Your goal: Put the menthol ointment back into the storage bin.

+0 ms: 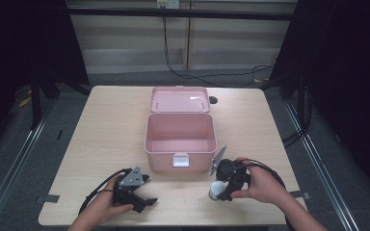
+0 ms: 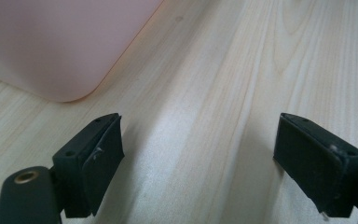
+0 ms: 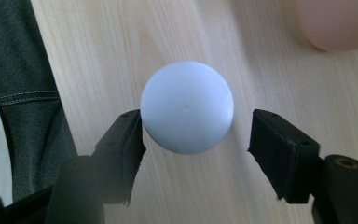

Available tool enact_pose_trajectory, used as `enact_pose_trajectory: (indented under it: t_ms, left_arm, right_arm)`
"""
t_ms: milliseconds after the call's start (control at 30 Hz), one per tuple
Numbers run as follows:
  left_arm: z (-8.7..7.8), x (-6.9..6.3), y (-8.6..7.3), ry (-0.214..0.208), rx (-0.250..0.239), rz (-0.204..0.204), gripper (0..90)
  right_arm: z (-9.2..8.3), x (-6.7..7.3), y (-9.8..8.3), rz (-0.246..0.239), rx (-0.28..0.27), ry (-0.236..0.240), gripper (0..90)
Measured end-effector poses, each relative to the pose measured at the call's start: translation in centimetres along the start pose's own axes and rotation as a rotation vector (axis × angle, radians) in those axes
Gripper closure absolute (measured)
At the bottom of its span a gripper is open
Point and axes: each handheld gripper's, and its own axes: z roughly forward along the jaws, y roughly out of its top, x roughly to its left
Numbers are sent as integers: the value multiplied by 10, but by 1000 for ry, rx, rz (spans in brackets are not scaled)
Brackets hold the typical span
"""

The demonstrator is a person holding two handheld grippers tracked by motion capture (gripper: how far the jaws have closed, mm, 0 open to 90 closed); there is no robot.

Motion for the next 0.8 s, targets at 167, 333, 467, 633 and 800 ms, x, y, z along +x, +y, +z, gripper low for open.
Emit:
enact_pose_trajectory:
  t_ms: [167,333,467,633,800]
  left_arm:
    - [0,0,0,1,-2,-1,150]
    - [0,0,0,1,-6,-6,150]
    - [0,0,-1,1,-4,-5,150]
    - [0,0,-1,0,-6,-6,150]
    - [0,0,-1,0,-6,-6,150]
  right_arm:
    - [1,2,5,-8,-4,3,424]
    - [1,3,11,-9,-10,15,489]
    - [1,4,13,-7,9,13,502]
    - [-2,2,13,16,11,5,504]
    - [-13,-1,14,45,14,11,504]
